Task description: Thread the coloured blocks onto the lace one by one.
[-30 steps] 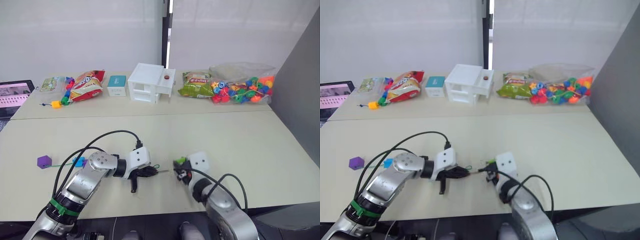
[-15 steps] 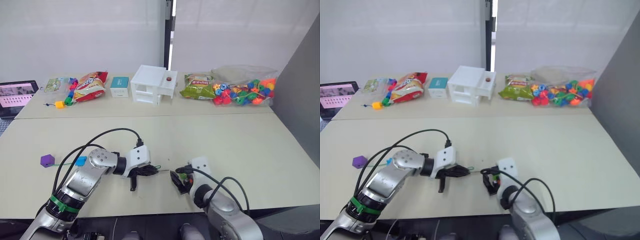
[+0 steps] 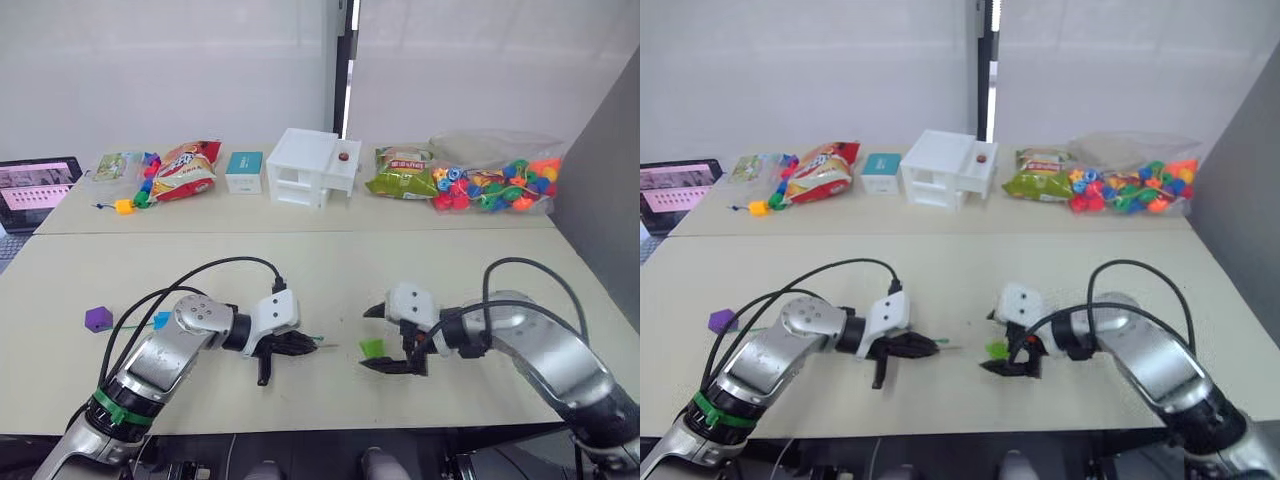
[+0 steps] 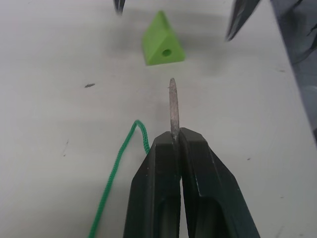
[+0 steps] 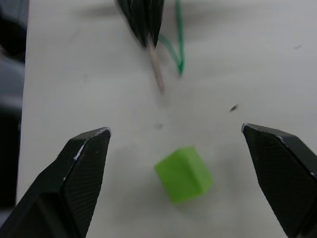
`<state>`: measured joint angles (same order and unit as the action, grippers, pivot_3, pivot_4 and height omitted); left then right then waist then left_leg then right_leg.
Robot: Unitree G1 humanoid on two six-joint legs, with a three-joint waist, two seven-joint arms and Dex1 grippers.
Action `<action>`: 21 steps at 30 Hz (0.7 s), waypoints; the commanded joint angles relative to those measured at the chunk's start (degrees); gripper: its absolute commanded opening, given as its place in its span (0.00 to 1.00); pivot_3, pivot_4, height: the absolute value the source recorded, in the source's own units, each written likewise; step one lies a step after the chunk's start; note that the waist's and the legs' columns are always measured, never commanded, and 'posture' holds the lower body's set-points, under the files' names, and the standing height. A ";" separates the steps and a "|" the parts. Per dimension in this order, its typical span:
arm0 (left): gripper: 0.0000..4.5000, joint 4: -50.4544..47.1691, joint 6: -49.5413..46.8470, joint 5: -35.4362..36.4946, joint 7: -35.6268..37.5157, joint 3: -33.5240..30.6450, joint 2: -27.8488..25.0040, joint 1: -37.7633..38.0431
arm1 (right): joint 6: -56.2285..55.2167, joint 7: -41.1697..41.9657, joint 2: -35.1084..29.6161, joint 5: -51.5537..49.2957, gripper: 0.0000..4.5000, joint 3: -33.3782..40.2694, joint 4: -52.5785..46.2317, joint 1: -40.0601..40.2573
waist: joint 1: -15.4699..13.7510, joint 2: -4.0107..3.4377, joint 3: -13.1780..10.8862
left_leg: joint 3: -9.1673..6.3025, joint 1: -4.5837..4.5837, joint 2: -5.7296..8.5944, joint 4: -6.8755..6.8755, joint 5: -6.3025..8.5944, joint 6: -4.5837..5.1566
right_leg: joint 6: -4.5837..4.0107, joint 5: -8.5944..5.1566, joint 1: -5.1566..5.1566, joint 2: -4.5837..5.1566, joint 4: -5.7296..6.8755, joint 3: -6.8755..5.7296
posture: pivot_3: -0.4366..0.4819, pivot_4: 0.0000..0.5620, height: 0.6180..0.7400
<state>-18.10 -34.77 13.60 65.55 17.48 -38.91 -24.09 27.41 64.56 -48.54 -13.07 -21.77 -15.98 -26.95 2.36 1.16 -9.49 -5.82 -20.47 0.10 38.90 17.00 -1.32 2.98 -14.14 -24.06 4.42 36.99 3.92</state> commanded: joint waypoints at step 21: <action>0.00 -5.12 -10.61 -2.83 -11.16 6.26 2.12 -3.72 | -20.29 6.29 7.57 7.88 0.25 0.96 18.93 -1.15 | 0.03 0.01 0.00 | 0.00 0.15 -0.01 0.04 -0.01 -0.02 | -0.02 0.02 0.08 -0.03 0.10 0.04 | 0.48 0.27 1.00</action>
<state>-23.25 -45.15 11.42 55.61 23.54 -37.42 -26.71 5.51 71.68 -40.91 -6.03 -21.03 4.03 -29.23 2.39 1.17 -9.49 -5.82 -20.32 0.09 38.94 16.99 -1.33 2.96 -14.12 -23.98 4.39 37.10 3.96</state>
